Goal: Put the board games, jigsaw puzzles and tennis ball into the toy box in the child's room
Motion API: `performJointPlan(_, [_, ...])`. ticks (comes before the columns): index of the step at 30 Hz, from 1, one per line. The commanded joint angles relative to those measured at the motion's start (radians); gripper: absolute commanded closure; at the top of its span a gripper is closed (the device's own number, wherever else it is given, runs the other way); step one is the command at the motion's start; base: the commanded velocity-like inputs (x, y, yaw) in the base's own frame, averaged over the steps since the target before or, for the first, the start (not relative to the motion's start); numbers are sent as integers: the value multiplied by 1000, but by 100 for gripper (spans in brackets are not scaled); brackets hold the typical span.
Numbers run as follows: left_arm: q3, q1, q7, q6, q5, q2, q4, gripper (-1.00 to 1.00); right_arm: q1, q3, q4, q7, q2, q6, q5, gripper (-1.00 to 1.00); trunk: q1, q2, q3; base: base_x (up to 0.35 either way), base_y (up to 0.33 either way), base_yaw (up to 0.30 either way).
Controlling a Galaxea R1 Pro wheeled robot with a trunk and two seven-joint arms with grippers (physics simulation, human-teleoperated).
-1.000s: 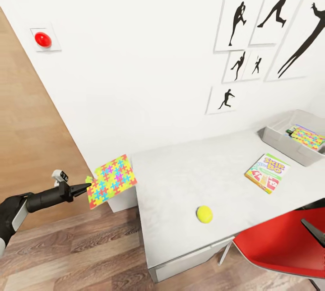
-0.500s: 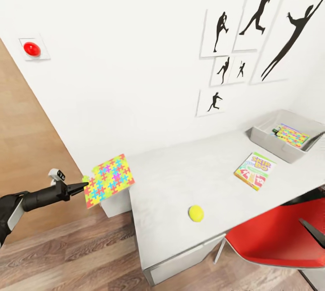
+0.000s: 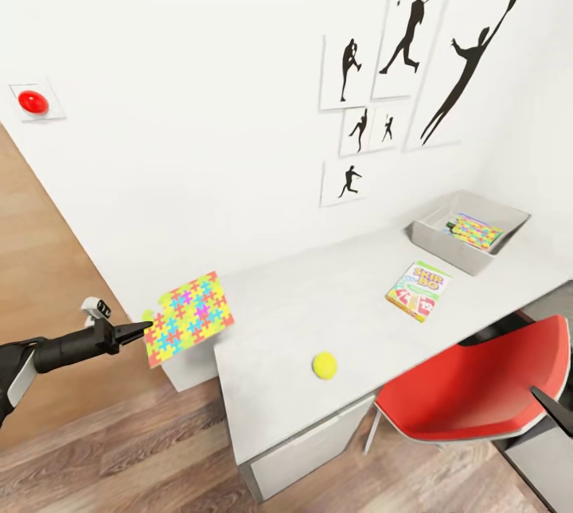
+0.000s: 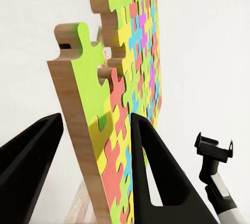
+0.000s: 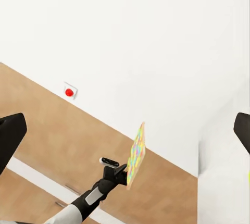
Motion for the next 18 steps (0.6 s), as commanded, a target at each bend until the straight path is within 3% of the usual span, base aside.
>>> performJointPlan(1, [-1,0,-4,11,0,2,0,100,0,0,-1,-2,0,6,-6,-100,-3,6,3,-5,0,-169])
performJointPlan(11, [-1,0,-4,9,0,9,0,100,0,1,-1,-2,0,-3,-6,-100,-42,76,49,-7,0,-169])
performJointPlan(18, [-1,0,-4,8,0,9,-1,100,0,2,-1,-2,0,-4,-6,-100,-49,90,66,-182,0,-169])
